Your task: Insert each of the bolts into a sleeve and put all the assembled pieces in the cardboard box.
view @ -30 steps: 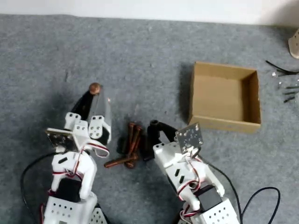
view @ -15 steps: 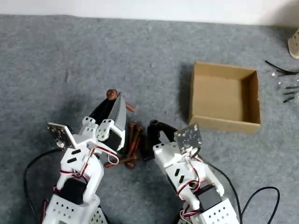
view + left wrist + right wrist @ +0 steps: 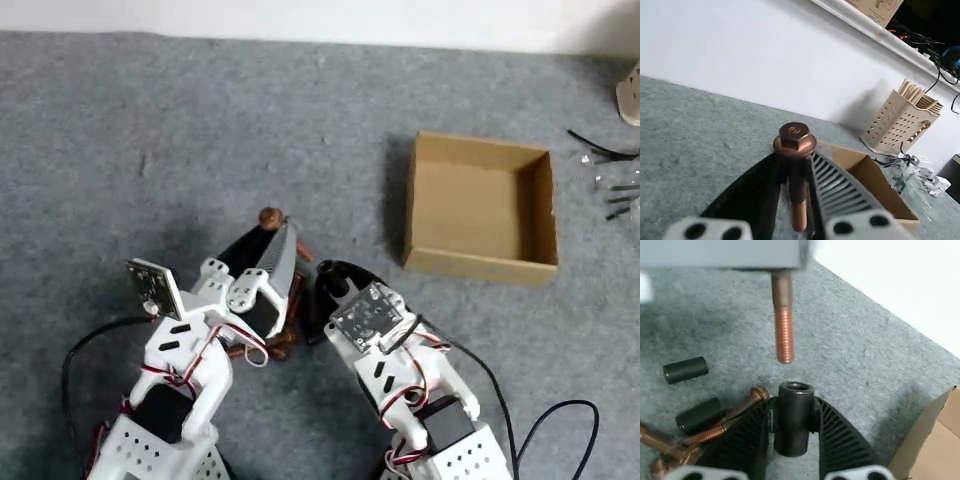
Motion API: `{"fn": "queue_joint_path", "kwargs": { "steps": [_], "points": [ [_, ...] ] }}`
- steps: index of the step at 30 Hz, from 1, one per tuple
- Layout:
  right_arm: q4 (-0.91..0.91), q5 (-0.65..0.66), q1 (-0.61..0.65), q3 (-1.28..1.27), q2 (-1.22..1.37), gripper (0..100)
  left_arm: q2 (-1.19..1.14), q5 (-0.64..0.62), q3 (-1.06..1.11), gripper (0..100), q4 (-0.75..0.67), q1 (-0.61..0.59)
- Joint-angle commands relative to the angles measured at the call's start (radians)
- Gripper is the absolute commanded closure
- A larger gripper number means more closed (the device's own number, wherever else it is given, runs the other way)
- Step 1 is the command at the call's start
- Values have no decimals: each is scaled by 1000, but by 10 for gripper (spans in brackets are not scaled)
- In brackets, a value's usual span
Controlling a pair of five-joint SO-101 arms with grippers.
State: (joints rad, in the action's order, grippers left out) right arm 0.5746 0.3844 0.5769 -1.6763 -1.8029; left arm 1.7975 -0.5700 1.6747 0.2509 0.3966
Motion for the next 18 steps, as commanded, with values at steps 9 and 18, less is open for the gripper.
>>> {"fn": "queue_joint_path", "kwargs": {
  "steps": [9, 18],
  "points": [
    [1, 18, 5, -153, -13, 993, 18, -6, 18, 995, 29, 21],
    [22, 101, 8, -153, -13, 993, 18, -94, -74, 995, 157, 21]
  ]
}}
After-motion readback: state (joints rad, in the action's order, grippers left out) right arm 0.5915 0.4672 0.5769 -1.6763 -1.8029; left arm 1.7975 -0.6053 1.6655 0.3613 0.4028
